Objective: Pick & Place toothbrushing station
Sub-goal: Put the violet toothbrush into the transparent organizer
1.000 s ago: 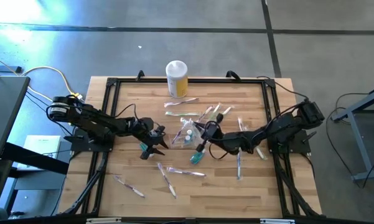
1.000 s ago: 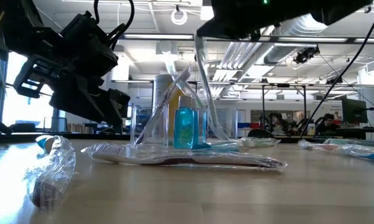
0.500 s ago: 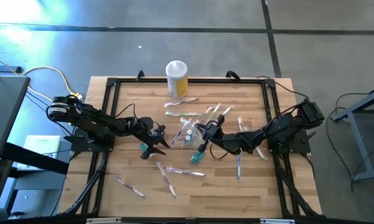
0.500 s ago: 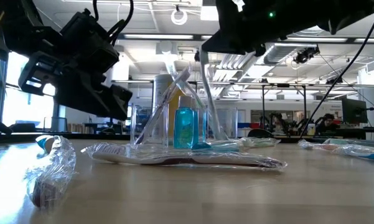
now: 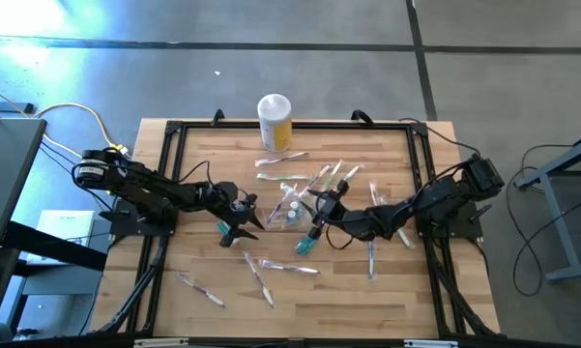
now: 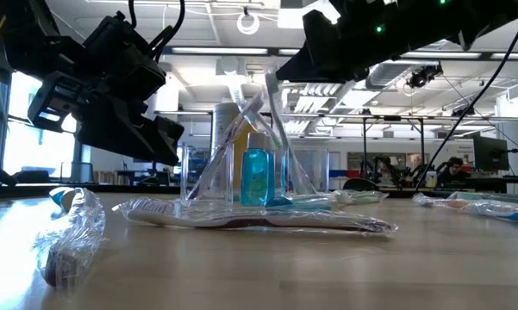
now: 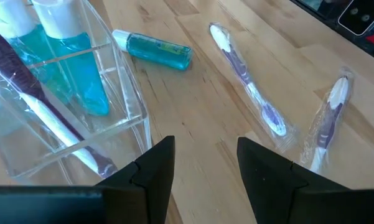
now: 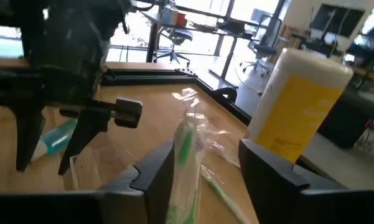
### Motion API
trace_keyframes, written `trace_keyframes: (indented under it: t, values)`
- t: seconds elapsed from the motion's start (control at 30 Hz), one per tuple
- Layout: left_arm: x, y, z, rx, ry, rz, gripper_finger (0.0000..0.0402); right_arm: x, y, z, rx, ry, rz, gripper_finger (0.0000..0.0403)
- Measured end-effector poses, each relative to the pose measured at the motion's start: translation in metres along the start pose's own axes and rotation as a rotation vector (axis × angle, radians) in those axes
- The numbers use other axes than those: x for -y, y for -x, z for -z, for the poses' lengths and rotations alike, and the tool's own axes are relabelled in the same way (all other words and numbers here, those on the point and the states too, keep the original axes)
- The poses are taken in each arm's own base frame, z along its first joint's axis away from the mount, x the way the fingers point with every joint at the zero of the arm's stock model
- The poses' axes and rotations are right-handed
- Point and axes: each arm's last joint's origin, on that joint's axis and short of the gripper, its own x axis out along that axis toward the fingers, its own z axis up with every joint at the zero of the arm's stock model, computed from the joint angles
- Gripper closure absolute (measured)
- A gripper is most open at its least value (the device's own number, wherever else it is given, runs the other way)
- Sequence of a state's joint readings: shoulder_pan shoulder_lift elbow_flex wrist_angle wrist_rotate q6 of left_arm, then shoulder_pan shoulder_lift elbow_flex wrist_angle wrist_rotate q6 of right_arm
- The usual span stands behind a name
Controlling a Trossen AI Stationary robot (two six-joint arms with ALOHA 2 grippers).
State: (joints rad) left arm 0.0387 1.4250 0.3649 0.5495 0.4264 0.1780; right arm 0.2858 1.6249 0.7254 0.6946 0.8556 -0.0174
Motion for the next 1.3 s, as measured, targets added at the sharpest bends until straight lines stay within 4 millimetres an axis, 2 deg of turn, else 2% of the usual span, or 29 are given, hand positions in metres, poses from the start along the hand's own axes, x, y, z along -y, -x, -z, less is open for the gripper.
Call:
trace_keyframes:
  t: [0.23, 0.5, 0.73, 1.1, 1.3]
  values:
    - [0.000, 0.000, 0.000, 0.000, 0.000, -0.002, 0.0234, -0.006, 0.015, -0.014, 0.076, 0.051, 0.075, 0.0193]
    - [0.000, 0.000, 0.000, -0.001, 0.000, -0.002, 0.0234, -0.008, 0.037, -0.025, 0.066, 0.190, 0.234, 0.0194]
    - [0.000, 0.000, 0.000, -0.001, 0.000, -0.002, 0.0234, -0.006, 0.038, -0.024, 0.032, 0.251, 0.318, 0.0195]
    - [0.000, 0.000, 0.000, -0.001, 0.000, -0.002, 0.0234, 0.001, 0.042, -0.023, -0.073, 0.305, 0.583, 0.0195]
    - [0.000, 0.000, 0.000, -0.001, 0.000, -0.001, 0.0234, -0.004, 0.049, -0.023, -0.071, 0.329, 0.560, 0.0195]
